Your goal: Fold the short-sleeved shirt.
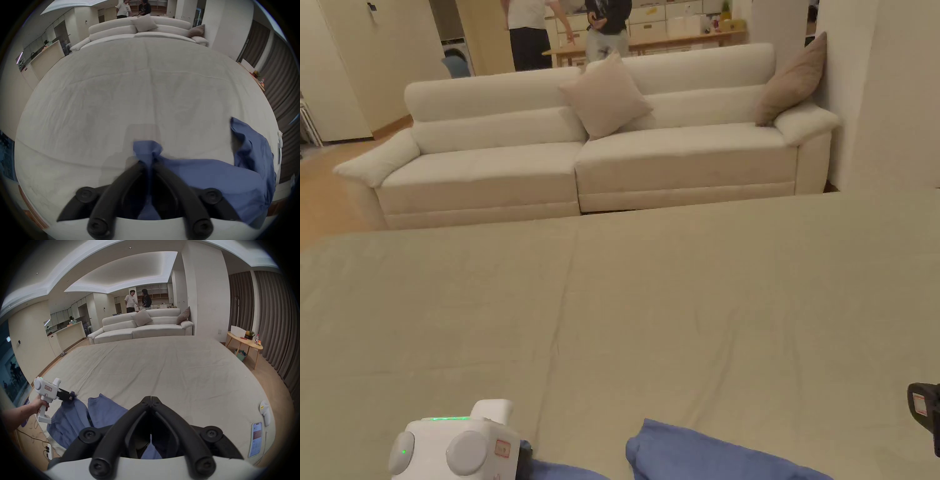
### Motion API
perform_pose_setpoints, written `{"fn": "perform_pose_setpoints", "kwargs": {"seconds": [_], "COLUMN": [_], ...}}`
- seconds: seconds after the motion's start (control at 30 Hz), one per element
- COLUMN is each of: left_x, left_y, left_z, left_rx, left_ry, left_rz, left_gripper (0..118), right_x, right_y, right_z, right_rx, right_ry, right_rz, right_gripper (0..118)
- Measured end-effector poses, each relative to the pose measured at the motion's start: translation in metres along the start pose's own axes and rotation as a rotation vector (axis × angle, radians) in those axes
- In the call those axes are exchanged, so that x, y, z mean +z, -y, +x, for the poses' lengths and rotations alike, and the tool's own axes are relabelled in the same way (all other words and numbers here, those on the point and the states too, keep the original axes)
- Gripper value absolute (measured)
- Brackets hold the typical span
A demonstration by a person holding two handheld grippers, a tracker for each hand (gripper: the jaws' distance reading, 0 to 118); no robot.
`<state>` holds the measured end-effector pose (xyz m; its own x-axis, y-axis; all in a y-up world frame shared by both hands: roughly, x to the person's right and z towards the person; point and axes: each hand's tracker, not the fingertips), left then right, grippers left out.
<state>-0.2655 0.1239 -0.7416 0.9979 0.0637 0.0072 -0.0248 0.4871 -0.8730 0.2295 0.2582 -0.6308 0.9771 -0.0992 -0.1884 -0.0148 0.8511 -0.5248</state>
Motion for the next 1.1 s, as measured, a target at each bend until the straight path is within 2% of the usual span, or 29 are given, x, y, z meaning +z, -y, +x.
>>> {"fn": "perform_pose_setpoints", "kwargs": {"seconds": [0.07, 0.1, 0.2, 0.27, 0.3, 0.33, 0.37, 0.43, 0.5, 0.57, 0.6, 0.63, 0.7, 0.77, 0.8, 0.83, 0.9, 0.93, 1.0, 1.1], "left_x": [0.003, 0.007, 0.037, 0.060, 0.074, 0.085, 0.093, 0.109, 0.121, 0.129, 0.133, 0.135, 0.142, 0.144, 0.145, 0.145, 0.144, 0.144, 0.146, 0.167], "left_y": [0.001, 0.003, 0.017, 0.020, 0.022, 0.023, 0.025, 0.026, 0.031, 0.036, 0.039, 0.041, 0.048, 0.055, 0.058, 0.059, 0.063, 0.065, 0.067, 0.066], "left_z": [0.002, -0.001, -0.007, -0.013, -0.015, -0.017, -0.018, -0.021, -0.026, -0.029, -0.029, -0.027, -0.019, -0.018, -0.020, -0.021, -0.019, -0.018, -0.017, -0.032], "left_rx": [-0.023, -0.005, 0.124, 0.144, 0.155, 0.164, 0.177, 0.192, 0.238, 0.237, 0.221, 0.190, 0.146, 0.156, 0.169, 0.184, 0.175, 0.162, 0.158, 0.186], "left_ry": [-0.033, -0.005, 0.076, 0.103, 0.100, 0.103, 0.113, 0.143, 0.171, 0.179, 0.173, 0.149, 0.127, 0.125, 0.133, 0.137, 0.113, 0.081, 0.077, 0.075], "left_rz": [-0.032, -0.040, 0.045, 0.118, 0.147, 0.153, 0.173, 0.187, 0.220, 0.227, 0.232, 0.236, 0.230, 0.228, 0.223, 0.225, 0.228, 0.229, 0.232, 0.293], "left_gripper": [1, 1, 1, 1, 1, 1, 1, 1, 1, 1, 1, 1, 1, 1, 1, 1, 1, 1, 1, 1], "right_x": [-0.001, -0.001, -0.002, -0.005, -0.010, -0.020, -0.026, -0.051, -0.076, -0.111, -0.130, -0.138, -0.162, -0.186, -0.184, -0.167, -0.149, -0.144, -0.135, -0.098], "right_y": [0.004, 0.009, 0.014, 0.019, 0.020, 0.021, 0.024, 0.031, 0.049, 0.066, 0.077, 0.061, 0.071, 0.090, 0.099, 0.096, 0.098, 0.098, 0.094, 0.062], "right_z": [-0.001, 0.002, 0.013, 0.020, 0.025, 0.029, 0.029, 0.026, 0.023, 0.010, 0.004, -0.006, -0.013, -0.017, -0.024, -0.032, -0.045, -0.047, -0.044, -0.029], "right_rx": [-0.003, -0.002, -0.038, -0.045, -0.043, -0.040, -0.048, -0.014, 0.068, 0.152, 0.189, 0.206, 0.219, 0.260, 0.290, 0.306, 0.290, 0.294, 0.244, 0.102], "right_ry": [-0.009, -0.016, -0.048, -0.042, -0.063, -0.142, -0.168, -0.200, -0.258, -0.228, -0.192, -0.218, -0.274, -0.205, -0.128, -0.127, -0.139, -0.140, -0.103, -0.060], "right_rz": [-0.005, -0.012, -0.039, -0.052, -0.071, -0.134, -0.162, -0.213, -0.204, -0.302, -0.359, -0.408, -0.475, -0.579, -0.573, -0.454, -0.480, -0.462, -0.402, -0.200], "right_gripper": [0, 0, 0, 0, 0, 0, 18, 113, 114, 118, 118, 117, 108, 90, 88, 71, 22, 4, 4, 4]}}
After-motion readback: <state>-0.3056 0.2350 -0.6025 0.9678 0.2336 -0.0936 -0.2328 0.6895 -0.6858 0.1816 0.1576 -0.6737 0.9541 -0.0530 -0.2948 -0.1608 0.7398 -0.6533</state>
